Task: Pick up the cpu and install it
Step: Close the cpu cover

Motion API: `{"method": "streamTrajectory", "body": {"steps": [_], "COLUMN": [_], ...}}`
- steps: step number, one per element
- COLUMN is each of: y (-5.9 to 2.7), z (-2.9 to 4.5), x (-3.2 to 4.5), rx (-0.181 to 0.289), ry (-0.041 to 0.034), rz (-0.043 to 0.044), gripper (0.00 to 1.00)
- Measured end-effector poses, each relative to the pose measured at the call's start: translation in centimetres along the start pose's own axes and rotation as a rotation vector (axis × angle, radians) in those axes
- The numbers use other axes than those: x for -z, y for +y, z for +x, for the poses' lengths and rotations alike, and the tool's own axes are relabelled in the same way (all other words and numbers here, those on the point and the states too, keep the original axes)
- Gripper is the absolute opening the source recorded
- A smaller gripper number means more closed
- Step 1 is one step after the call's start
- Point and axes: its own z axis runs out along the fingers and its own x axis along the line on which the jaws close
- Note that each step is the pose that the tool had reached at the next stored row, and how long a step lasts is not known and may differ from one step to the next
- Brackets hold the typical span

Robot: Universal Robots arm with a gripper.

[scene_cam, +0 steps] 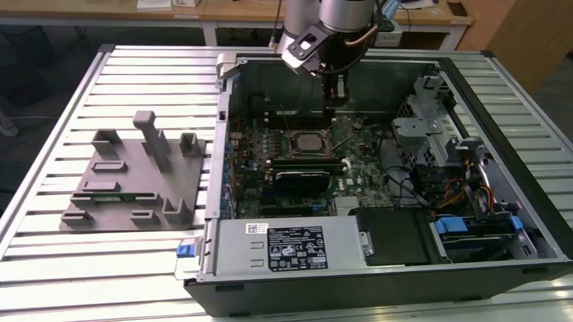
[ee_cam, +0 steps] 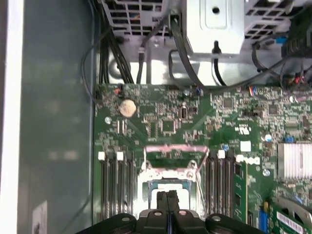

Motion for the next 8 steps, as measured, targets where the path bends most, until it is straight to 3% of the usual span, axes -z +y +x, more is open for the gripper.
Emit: {"method": "streamTrajectory", "body": {"steps": [3,8], "y": [1.33,2.75], "z": [0.54,0.98], "x": [-0.01,-0.03], "rx": [0.000,0.000], "ry": [0.0000,0.0000], "rz": [0.0003,0.0003], "gripper": [0.11,0.11]}}
